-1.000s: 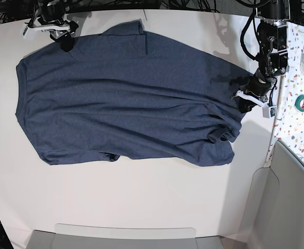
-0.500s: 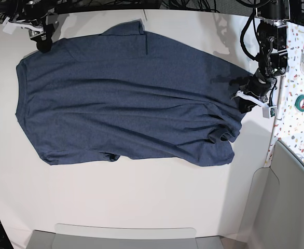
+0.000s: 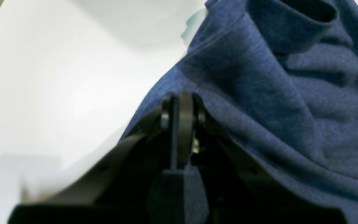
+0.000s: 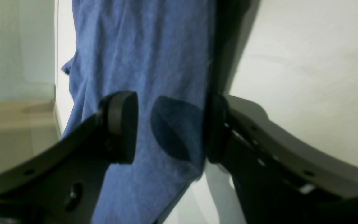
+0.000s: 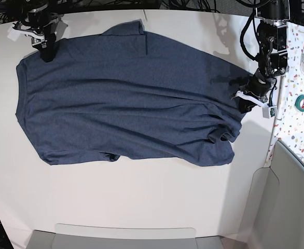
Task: Layout the t-shirt on the table in an organized manner, then fold the t-shirt properly
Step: 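Pull the shirt with both grippers away from the hem to straighten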
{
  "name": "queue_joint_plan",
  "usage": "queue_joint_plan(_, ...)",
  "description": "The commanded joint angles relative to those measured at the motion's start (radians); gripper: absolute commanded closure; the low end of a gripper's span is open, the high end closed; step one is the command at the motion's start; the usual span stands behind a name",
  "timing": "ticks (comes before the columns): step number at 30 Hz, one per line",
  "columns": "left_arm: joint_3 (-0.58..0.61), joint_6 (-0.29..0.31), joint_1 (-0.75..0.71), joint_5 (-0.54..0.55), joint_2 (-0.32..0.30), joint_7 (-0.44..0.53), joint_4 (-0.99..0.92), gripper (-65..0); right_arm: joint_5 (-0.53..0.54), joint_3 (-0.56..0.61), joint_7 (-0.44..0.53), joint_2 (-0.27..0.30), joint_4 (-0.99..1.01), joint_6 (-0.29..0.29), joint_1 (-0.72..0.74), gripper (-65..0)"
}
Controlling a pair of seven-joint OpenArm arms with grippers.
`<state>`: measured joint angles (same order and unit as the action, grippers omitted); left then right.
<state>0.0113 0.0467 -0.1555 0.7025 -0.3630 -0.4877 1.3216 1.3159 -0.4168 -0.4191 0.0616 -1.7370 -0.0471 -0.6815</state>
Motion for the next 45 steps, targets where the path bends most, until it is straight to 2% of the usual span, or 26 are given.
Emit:
queue_joint_plan(1, 0.029, -0.051, -0.045, -0.063, 0.014, -0.239, -0.055, -3.4, -0.023, 0.006, -0.079, -0.003, 0.006, 0.057, -0.014, -32.9)
queue_joint_plan(7, 0.029, -0.052, -0.045, -0.063, 0.014, -0.239, -0.055, -3.4, -0.028, 0.006, -0.139, -0.003, 0.004, 0.057, -0.031, -32.3)
queue_joint_plan(9, 0.029, -0.052, -0.045, -0.063, 0.014, -0.239, -0.055, -3.4, -0.028, 0.006, -0.16, -0.003, 0.004, 0.057, -0.04, -26.7)
queue_joint_plan(14, 0.029, -0.052, -0.045, -0.063, 0.014, -0.239, -0.055, -3.4, -0.031, 0.002, -0.26, 0.007, 0.004, 0.057, -0.042, -3.0)
queue_joint_plan(15, 0.029, -0.052, -0.045, -0.063, 0.014, -0.239, -0.055, -3.4, -0.031, 0.0, -0.286, 0.008, 0.004, 0.057, -0.04, 0.0)
queue_joint_plan(22, 0.019, -0.052, -0.045, -0.057, 0.014, -0.239, 0.006, -4.3, -0.031, -0.003, -0.366, 0.011, 0.004, 0.057, -0.039, 0.0)
queue_joint_plan(24, -0.001, -0.052, -0.049, -0.057, 0.014, -0.239, 0.048, -6.8, -0.029, -0.003, -0.369, 0.039, -0.002, 0.057, -0.037, 0.0)
queue_joint_plan(28, -0.092, -0.064, -0.072, -0.056, 0.037, -0.251, 0.117, -13.2, -0.031, -0.003, -0.367, 0.094, -0.041, 0.057, -0.043, 0.0)
queue_joint_plan(32, -0.158, -0.081, -0.094, -0.056, 0.035, -0.253, 0.18, -15.5, -0.029, -0.026, -0.367, 0.162, -0.077, 0.057, -0.045, 0.0)
queue_joint_plan(36, -0.267, -0.081, -0.138, -0.053, 0.045, -0.294, 0.25, -17.3, -0.029, -0.052, -0.369, 0.195, -0.088, 0.057, -0.045, 0.0)
queue_joint_plan(42, -0.422, -0.08, -0.172, 0.004, 0.068, -0.349, 0.319, -19.2, -0.029, -0.067, -0.458, 0.238, -0.088, 0.057, -0.037, 0.0)
queue_joint_plan(45, -0.457, -0.078, -0.186, 0.021, 0.069, -0.36, 0.322, -19.2, -0.031, -0.107, -0.481, 0.255, -0.088, 0.057, -0.037, 0.0)
